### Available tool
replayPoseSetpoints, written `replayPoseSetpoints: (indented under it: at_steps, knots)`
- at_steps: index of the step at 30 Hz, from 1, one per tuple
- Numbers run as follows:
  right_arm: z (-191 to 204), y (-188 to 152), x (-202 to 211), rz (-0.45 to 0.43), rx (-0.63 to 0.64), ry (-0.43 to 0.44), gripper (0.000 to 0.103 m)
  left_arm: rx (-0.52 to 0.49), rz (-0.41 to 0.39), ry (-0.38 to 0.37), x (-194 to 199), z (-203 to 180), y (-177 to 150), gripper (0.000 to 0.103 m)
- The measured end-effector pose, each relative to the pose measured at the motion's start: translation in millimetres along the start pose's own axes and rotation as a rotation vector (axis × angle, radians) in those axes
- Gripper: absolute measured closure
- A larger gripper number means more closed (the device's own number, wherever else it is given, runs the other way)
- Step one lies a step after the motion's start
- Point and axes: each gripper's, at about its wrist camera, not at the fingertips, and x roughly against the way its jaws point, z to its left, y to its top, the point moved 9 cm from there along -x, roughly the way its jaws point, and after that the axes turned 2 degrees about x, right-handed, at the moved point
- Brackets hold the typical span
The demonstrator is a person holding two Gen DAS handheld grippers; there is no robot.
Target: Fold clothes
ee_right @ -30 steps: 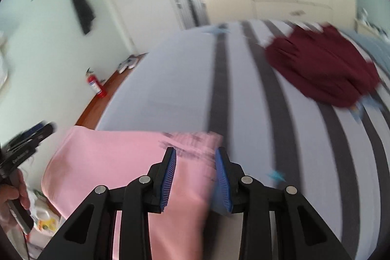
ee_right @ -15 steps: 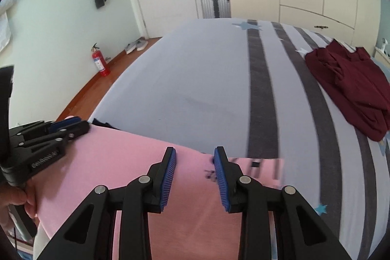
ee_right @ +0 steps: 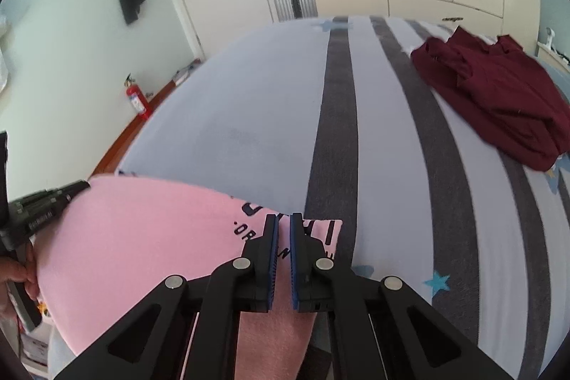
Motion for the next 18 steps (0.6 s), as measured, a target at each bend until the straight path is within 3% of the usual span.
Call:
replayPoseSetpoints:
  at_steps: [2, 5, 8, 12, 18]
  knots:
    - [-2, 1, 2, 0.008, -0.017, 0.018, 0.100, 0.028, 0.008, 0.005, 1, 9, -1, 0.097]
    - [-15, 7, 12, 0.003, -0.049, -0.011, 0.101, 0.008, -0.043, -0.006, 22, 10, 3, 0.097]
    - [-25, 6, 34, -0.029, -0.052, -0.041, 0.094, -0.034, -0.108, -0.039, 52, 0, 5, 0.097]
    - [3, -16, 67, -0.064, 0.043, -0.003, 0.094, -0.092, -0.170, -0.131, 92, -34, -6, 0.097]
    - [62, -53, 86, -0.080, 0.091, 0.095, 0.094, -0.150, -0.175, -0.245, 119, -95, -45, 0.097]
